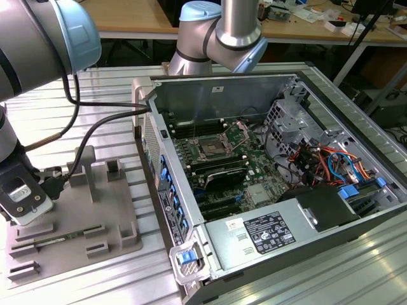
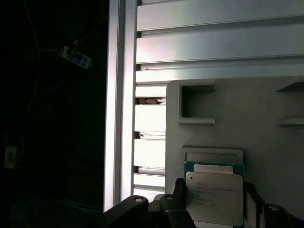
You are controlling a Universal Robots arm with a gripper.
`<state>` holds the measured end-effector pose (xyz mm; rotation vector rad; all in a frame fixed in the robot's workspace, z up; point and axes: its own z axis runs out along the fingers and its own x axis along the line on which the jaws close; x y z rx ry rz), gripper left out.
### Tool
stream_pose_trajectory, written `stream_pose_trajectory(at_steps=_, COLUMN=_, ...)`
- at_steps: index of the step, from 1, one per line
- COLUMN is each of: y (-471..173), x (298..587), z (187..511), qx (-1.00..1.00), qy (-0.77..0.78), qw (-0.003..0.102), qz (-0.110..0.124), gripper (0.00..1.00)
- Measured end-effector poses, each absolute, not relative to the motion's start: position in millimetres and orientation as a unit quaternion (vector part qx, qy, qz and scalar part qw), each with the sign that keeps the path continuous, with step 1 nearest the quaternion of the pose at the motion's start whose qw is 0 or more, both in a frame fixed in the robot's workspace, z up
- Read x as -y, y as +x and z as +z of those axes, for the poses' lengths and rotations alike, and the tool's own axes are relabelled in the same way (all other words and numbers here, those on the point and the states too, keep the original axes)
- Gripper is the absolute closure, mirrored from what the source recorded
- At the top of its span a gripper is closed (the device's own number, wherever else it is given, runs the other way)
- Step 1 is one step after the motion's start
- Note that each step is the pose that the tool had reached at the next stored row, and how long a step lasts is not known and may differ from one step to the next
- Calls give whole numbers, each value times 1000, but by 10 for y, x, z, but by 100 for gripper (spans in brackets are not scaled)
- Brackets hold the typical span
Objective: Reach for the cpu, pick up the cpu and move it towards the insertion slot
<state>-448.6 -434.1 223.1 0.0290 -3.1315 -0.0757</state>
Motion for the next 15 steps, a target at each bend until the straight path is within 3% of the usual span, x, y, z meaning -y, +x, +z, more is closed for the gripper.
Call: stream_pose_trajectory(at_steps=15, y=-4486, x=4341, z=2284, qx=1000, qy=9, qw=5, qz=-24, gripper=45)
